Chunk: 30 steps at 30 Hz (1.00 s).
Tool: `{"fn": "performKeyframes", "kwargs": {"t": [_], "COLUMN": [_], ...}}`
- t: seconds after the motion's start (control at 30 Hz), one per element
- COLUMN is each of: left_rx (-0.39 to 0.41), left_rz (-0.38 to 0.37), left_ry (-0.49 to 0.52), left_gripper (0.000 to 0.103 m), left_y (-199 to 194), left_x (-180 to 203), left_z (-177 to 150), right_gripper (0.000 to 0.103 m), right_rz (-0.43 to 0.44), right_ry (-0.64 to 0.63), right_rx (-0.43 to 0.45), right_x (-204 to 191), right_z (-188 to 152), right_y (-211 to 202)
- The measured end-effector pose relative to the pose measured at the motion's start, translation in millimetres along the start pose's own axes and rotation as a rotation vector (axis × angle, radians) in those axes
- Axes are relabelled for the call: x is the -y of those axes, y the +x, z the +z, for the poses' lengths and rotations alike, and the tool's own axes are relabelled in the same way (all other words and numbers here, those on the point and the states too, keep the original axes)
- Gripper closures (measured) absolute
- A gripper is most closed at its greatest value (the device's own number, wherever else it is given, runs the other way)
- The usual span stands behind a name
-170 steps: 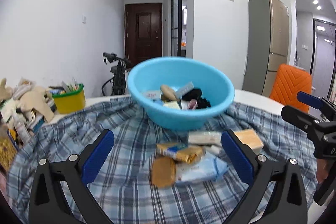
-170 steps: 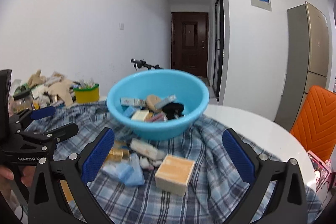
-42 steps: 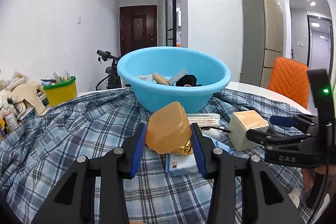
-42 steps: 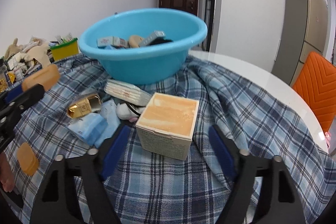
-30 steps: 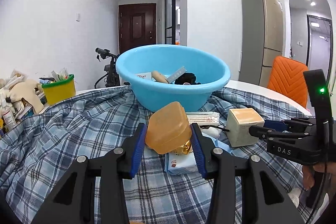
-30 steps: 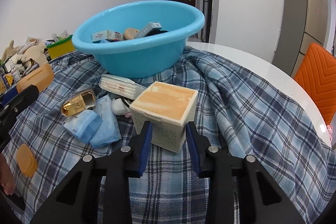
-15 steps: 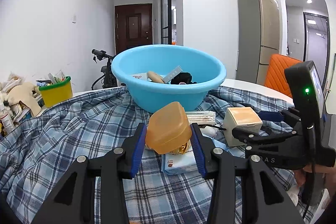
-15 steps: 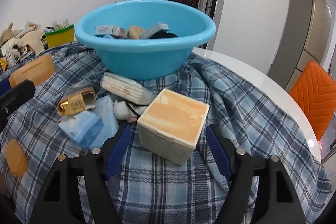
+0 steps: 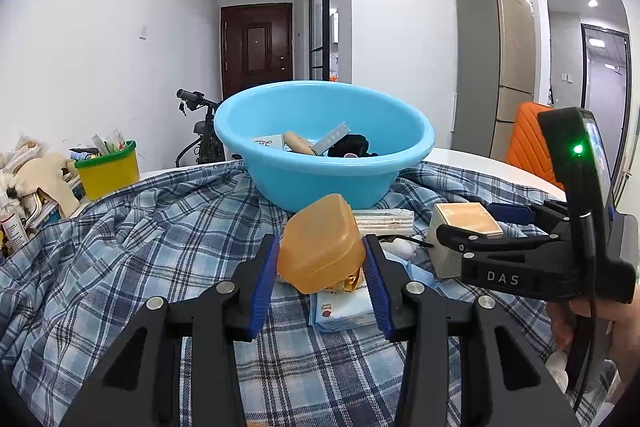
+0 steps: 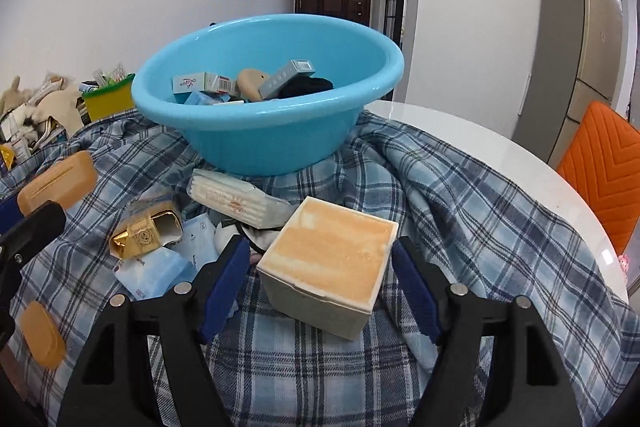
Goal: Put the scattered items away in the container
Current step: 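Close the right tool on the cream square box while left holds the soap box, then carry the soap box and cream box over the blue basin with both tools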
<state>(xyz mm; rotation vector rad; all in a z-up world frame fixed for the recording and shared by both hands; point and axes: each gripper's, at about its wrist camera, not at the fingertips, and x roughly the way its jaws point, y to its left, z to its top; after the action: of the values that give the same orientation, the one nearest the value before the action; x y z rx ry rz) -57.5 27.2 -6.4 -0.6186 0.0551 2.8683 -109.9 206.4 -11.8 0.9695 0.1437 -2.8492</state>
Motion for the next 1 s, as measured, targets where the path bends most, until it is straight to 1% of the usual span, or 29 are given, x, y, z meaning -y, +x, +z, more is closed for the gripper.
{"fn": "performKeyframes", "kwargs": {"t": [0.1, 0.2, 0.27, 0.3, 0.4, 0.47, 0.57, 0.77, 1.0], "left_rx": [0.002, 0.003, 0.004, 0.003, -0.003, -0.007, -0.007, -0.007, 0.001], "left_rz": [0.002, 0.004, 0.009, 0.010, 0.011, 0.011, 0.011, 0.013, 0.026], "left_ry": [0.002, 0.004, 0.005, 0.004, 0.001, 0.001, 0.001, 0.001, 0.000], "left_gripper": [0.058, 0.058, 0.058, 0.058, 0.058, 0.058, 0.058, 0.058, 0.058], "left_y": [-0.3, -0.3, -0.4, -0.1, 1.2, 2.1, 2.4, 2.5, 0.8], "left_x": [-0.1, 0.4, 0.2, 0.2, -2.0, -2.4, -2.5, -3.0, -3.5], "left_z": [-0.1, -0.4, -0.2, 0.0, 0.3, 0.5, 0.8, 0.8, 0.8], "right_gripper": [0.030, 0.030, 0.031, 0.037, 0.040, 0.040, 0.040, 0.041, 0.042], "right_rz": [0.008, 0.017, 0.037, 0.042, 0.036, 0.036, 0.026, 0.017, -0.006], "right_ry": [0.020, 0.072, 0.119, 0.135, 0.172, 0.162, 0.111, 0.090, 0.062], "right_rx": [-0.033, -0.072, -0.079, -0.073, -0.017, 0.011, 0.005, 0.023, 0.093], "right_x": [4.8, 14.7, 23.2, 26.3, 33.0, 32.7, 27.9, 32.1, 28.0], "right_z": [-0.2, -1.8, -3.9, -4.8, -7.7, -9.5, -14.2, -23.9, -27.8], "right_y": [6.4, 13.2, 13.6, 12.1, -0.2, -7.6, -14.9, -33.2, -51.8]}}
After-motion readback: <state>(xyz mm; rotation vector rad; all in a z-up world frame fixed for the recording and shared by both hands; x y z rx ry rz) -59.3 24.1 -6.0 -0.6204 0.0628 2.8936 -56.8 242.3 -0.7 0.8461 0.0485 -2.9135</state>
